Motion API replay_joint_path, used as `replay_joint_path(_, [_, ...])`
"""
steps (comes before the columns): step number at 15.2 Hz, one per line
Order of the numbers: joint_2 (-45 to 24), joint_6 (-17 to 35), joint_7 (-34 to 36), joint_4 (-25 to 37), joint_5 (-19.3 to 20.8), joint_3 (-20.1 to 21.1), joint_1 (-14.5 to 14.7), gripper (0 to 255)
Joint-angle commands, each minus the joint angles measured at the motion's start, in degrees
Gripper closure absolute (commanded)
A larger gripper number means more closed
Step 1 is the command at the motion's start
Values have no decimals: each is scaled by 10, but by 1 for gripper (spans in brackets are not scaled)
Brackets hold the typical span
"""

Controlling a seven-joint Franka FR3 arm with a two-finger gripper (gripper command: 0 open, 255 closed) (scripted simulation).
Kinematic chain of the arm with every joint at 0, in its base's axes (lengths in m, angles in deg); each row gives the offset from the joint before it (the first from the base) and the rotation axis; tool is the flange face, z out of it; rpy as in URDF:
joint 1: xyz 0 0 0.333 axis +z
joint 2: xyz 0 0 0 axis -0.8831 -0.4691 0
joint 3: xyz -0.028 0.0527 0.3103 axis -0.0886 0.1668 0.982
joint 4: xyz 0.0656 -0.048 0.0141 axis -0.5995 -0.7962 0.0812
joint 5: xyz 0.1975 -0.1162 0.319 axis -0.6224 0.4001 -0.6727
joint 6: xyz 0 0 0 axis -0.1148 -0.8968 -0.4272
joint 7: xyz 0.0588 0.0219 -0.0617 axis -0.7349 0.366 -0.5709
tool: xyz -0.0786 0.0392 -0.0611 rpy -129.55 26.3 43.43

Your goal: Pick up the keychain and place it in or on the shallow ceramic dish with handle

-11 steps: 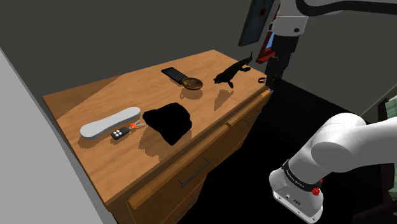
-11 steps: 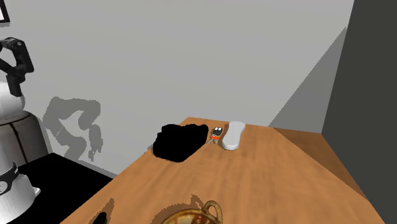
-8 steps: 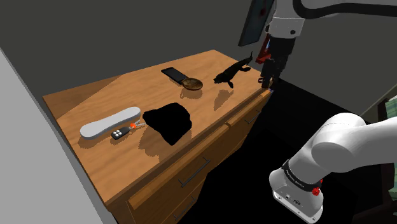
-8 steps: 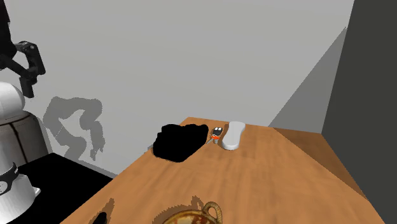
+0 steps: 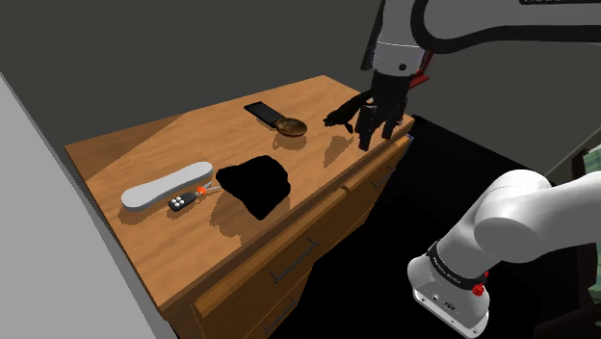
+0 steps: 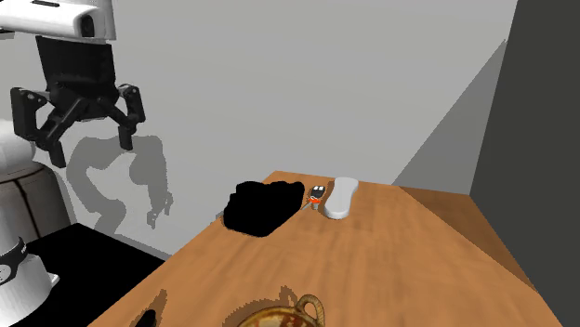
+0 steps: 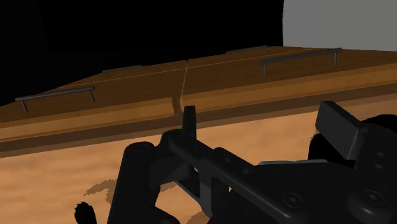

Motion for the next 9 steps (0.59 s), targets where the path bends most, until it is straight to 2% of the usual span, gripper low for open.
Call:
replay_joint_path(1, [-14,26,36,-2,-19,25,7,0])
replay_joint_path(9, [-121,134,174,41,-57,126,18,0])
